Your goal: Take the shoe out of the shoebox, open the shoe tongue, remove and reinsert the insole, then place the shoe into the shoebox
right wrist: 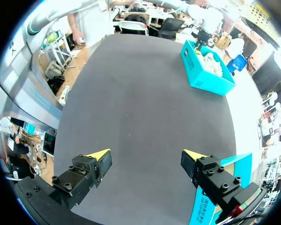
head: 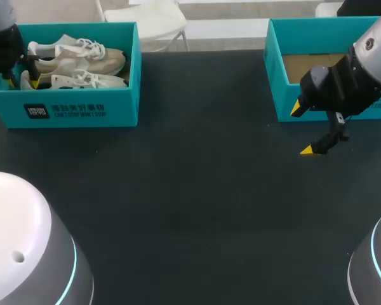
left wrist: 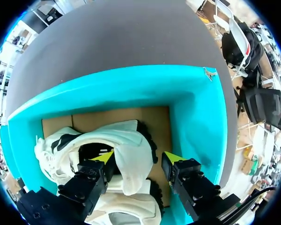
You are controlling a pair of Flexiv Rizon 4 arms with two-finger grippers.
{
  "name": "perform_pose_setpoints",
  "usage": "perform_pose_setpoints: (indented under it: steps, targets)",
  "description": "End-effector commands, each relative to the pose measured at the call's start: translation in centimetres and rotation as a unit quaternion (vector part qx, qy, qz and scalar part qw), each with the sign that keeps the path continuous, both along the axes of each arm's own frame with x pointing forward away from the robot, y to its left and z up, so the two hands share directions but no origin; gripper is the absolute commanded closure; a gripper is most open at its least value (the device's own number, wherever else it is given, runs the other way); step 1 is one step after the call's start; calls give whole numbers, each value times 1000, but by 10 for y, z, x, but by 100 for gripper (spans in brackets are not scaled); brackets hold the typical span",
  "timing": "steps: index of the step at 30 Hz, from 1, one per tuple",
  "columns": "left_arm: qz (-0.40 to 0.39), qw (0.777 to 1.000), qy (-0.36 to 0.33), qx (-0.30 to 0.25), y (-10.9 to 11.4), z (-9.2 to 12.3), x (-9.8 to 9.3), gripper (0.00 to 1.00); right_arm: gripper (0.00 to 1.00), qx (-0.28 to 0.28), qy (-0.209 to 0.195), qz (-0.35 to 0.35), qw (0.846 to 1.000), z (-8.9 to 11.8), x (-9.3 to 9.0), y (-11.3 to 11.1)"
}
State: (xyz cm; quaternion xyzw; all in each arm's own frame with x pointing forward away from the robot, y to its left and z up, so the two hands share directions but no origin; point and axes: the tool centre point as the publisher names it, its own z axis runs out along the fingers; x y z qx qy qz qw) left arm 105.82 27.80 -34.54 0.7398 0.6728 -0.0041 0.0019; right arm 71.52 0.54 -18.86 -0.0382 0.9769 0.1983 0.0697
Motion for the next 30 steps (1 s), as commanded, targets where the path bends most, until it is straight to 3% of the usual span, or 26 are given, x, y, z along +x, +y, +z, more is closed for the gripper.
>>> perform_pose_setpoints:
  steps: [1, 5, 6, 7, 10, 16, 30]
  targets:
    - [-7, 1000, 5, 1, -2, -9, 7, 45, 0, -1, 0, 0, 1000, -1, 1, 1]
    - [-12, 1000, 7, 6, -2, -15, 6, 58, 0, -1, 0, 0, 1000, -1, 1, 1]
    - [-12, 1000, 7, 7, -1, -16, 6, 68, 0, -1, 0, 0, 1000, -1, 1, 1]
    - [-12, 1000, 9, 8, 0, -16, 5, 71, 0, -1, 0, 0, 1000, -1, 1, 1]
    - [-17, 1000, 14, 12, 3, -13, 2, 100, 0, -1, 0, 0, 1000, -1, 1, 1]
    - [-49, 998, 35, 27, 8, 14, -5, 100, 0, -1, 0, 0, 1000, -1, 1, 1]
    - [-86, 992, 62, 69, 22, 107, -12, 100, 0, -1, 0, 0, 1000, -1, 1, 1]
